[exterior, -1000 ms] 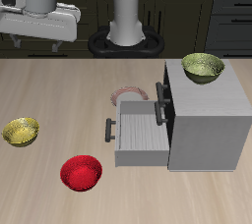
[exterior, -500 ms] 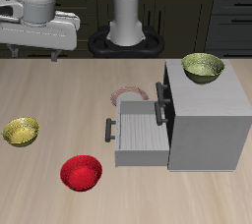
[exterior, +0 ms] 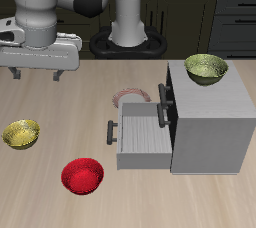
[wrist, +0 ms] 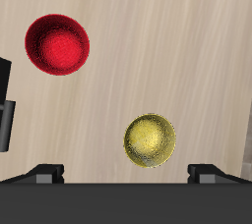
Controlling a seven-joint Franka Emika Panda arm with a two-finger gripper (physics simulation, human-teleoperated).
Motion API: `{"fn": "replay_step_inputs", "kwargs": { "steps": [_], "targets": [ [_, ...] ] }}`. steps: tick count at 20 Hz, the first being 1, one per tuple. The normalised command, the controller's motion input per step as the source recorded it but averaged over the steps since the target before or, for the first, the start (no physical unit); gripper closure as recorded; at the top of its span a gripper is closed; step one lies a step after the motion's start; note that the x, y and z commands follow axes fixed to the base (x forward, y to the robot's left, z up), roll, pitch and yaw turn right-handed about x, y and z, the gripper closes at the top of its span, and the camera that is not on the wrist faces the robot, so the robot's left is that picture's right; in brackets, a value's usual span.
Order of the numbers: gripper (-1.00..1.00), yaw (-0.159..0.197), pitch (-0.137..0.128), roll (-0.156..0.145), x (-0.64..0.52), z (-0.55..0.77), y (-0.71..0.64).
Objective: Place the yellow bowl in the bottom drawer of the white cabinet
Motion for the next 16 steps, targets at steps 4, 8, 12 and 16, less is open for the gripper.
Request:
{"fn": "replay_step_inputs", "kwargs": {
  "steps": [4,8,12,16],
  "targets": [
    [-1.0,-0.047,0.036,0.033,0.12,-0.37,0.1],
    [-1.0,-0.002,0.036,0.006,0.07,-0.36,0.06],
    [-1.0,0.003,0.02,0.002,0.02,-0.24,0.01],
    [-1.0,0.037,0.027,-0.029,-0.1,-0.31,-0.17]
  ]
}}
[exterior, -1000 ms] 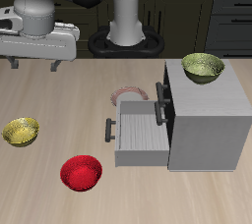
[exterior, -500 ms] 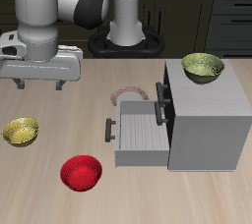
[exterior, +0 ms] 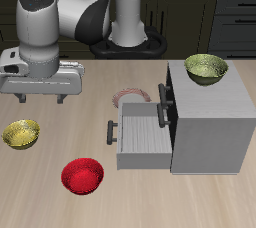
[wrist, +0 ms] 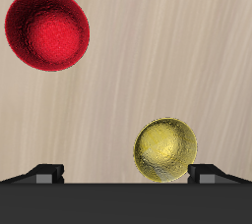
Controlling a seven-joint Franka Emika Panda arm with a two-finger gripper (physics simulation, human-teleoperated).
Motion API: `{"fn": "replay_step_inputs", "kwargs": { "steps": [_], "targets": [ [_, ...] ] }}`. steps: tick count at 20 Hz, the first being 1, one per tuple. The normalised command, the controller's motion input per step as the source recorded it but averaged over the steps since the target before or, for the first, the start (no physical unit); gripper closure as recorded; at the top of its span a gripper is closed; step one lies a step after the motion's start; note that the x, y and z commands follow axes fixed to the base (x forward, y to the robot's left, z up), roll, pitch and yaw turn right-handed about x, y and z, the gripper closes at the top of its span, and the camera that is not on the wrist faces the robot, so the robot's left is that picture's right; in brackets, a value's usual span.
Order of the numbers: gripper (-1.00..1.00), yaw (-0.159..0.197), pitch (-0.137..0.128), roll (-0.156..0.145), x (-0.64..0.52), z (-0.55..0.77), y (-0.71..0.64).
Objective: Place the yellow bowl in the bottom drawer of the white cabinet
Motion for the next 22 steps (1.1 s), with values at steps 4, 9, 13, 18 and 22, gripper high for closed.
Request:
{"fn": "replay_step_inputs", "kwargs": {
  "steps": [4,9,13,18,22],
  "targets": [
    [-1.0,-0.006,0.011,-0.026,-0.17,-0.15,-0.19],
    [-1.0,-0.005,0.011,-0.021,-0.17,-0.18,-0.2],
    [-1.0,-0.004,-0.008,-0.011,-0.16,-0.18,-0.23],
    [-1.0,0.007,-0.007,-0.002,-0.04,-0.21,-0.06],
    [-1.0,-0.045,0.011,-0.01,0.01,-0.24,-0.07]
  ]
}}
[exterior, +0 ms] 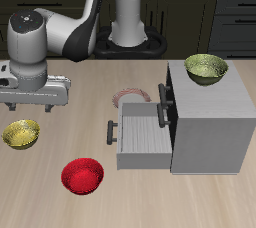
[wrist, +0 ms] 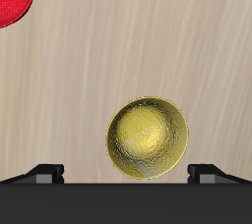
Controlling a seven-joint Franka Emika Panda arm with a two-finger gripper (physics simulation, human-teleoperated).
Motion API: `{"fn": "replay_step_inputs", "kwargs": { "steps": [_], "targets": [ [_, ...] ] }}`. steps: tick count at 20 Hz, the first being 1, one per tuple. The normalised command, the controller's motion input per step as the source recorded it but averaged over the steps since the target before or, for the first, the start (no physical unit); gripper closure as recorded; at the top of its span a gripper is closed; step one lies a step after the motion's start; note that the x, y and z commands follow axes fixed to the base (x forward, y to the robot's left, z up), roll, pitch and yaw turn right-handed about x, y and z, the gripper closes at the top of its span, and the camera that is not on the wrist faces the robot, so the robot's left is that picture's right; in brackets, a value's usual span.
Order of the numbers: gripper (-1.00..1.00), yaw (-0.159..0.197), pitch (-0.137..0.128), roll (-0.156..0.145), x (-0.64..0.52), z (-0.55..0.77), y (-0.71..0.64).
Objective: Place the yellow bowl in the bottom drawer of the white cabinet
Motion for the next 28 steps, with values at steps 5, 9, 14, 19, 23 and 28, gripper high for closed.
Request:
{"fn": "replay_step_inputs", "kwargs": {
  "steps": [5,9,14,19,23,28],
  "targets": [
    [-1.0,-0.011,0.017,0.0,0.0,-0.2,-0.06],
    [-1.0,-0.005,0.044,-0.01,0.03,-0.3,0.02],
    [-1.0,-0.009,0.046,-0.007,0.0,-0.34,0.02],
    [-1.0,-0.019,0.045,0.001,-0.05,-0.34,0.01],
    [-1.0,-0.001,0.044,-0.002,-0.05,-0.36,0.03],
    [-1.0,-0.009,0.041,0.001,-0.08,-0.31,0.02]
  ]
}}
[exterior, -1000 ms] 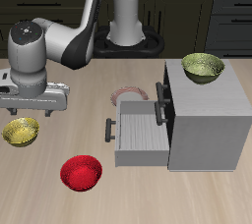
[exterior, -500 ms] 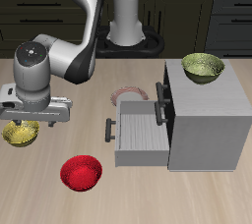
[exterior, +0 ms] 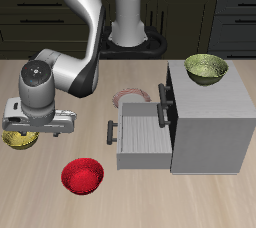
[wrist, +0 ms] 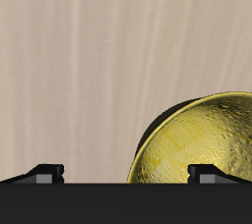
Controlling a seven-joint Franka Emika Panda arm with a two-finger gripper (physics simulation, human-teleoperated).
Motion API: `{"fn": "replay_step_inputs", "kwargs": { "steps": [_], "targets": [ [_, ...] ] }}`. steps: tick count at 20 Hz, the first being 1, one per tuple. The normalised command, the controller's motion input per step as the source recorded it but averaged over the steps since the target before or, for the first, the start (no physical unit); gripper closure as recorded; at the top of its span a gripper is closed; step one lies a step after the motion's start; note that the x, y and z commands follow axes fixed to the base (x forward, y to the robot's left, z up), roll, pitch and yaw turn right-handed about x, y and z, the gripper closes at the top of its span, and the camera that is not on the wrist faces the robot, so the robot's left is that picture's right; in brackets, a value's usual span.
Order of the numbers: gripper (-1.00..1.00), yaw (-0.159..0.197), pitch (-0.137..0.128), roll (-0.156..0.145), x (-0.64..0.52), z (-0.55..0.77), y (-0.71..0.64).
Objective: Place the yellow bowl in the bottom drawer of the white cabinet
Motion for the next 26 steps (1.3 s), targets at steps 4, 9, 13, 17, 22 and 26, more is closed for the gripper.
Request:
{"fn": "replay_step_inputs", "kwargs": {
  "steps": [4,9,13,17,22,26],
  "targets": [
    [-1.0,-0.025,0.05,0.004,-0.09,-0.36,-0.01],
    [1.0,-0.056,0.019,0.034,-0.12,-0.18,0.04],
    [1.0,-0.008,0.003,0.005,-0.09,-0.05,0.05],
    [1.0,-0.005,-0.013,-0.04,-0.06,-0.04,-0.04],
    [1.0,-0.001,-0.003,-0.019,-0.11,-0.04,-0.06],
    [1.0,0.006,-0.006,-0.02,-0.04,0.04,-0.05]
  ]
}}
